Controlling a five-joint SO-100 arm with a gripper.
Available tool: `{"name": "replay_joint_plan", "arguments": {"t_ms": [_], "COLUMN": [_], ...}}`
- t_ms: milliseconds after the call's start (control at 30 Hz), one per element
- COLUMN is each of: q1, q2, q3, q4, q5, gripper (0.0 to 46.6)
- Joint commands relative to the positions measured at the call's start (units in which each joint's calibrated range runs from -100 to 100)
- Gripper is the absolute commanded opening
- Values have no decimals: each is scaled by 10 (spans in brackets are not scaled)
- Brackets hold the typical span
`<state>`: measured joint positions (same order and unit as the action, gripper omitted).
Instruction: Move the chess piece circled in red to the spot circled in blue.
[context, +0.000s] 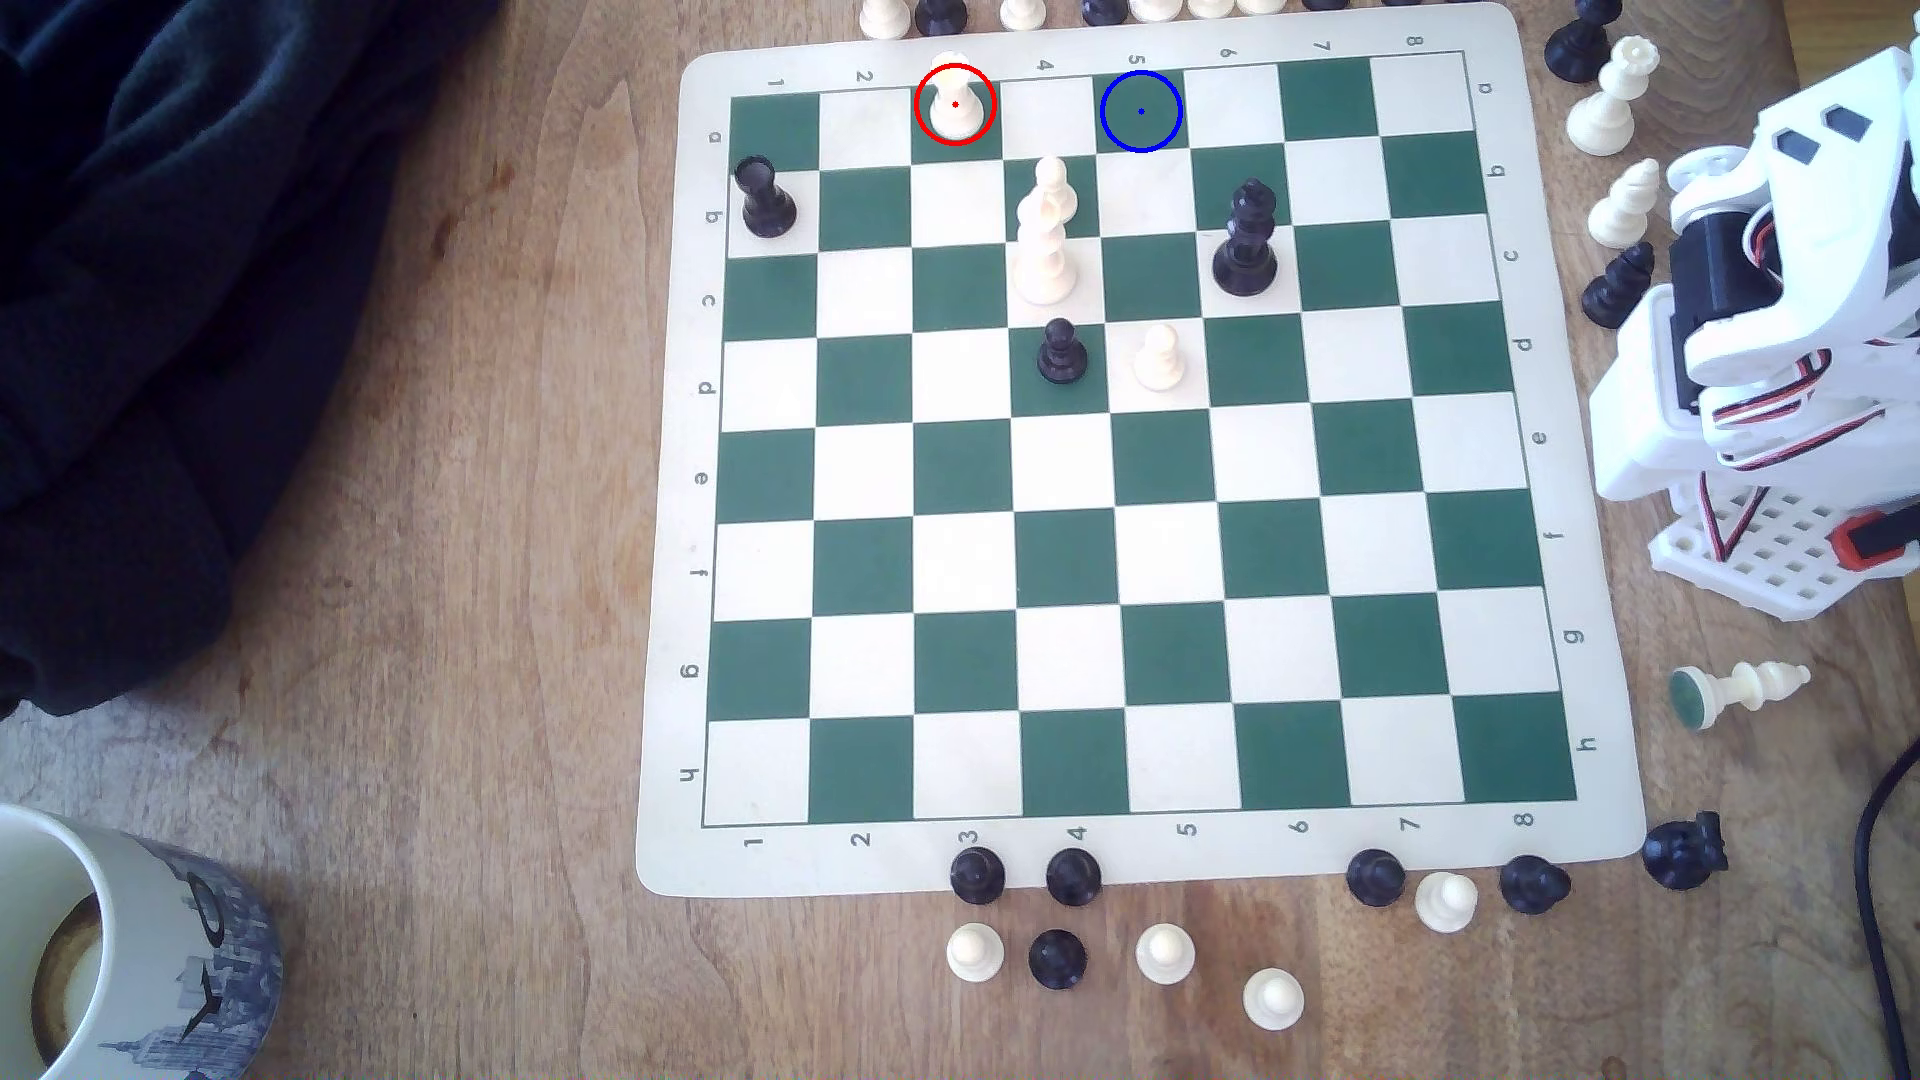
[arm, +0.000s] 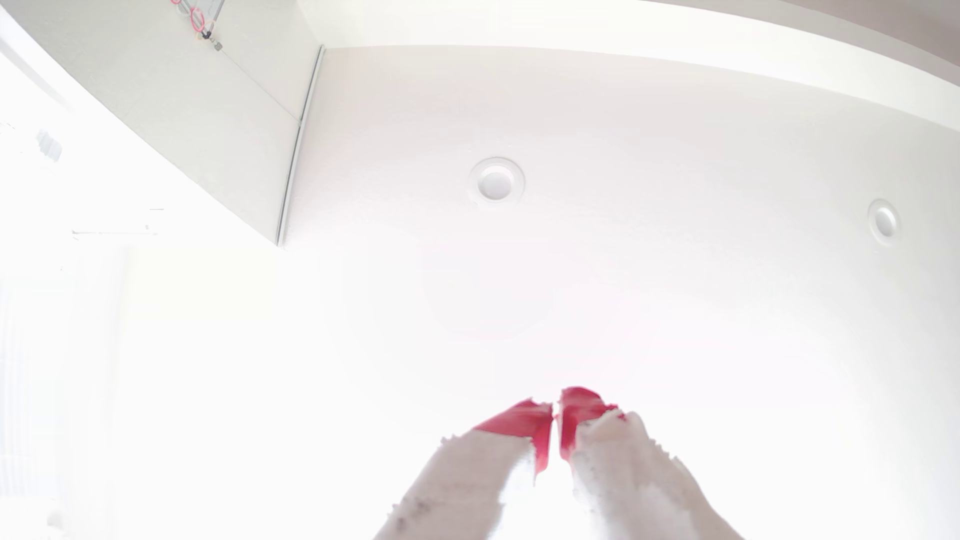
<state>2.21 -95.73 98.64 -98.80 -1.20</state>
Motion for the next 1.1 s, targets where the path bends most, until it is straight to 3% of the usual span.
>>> {"name": "replay_joint_plan", "arguments": {"t_ms": [0,667,733,867,1067], "q1": [85,128,143,172,177], "q2": [0,0,0,3,123], "q3": [13,-140,-175,-216,-315], "q4": [41,824,948,1035,1226], "q5": [1,-2,-3,-4,-4], "gripper": [2,2,2,2,2]}}
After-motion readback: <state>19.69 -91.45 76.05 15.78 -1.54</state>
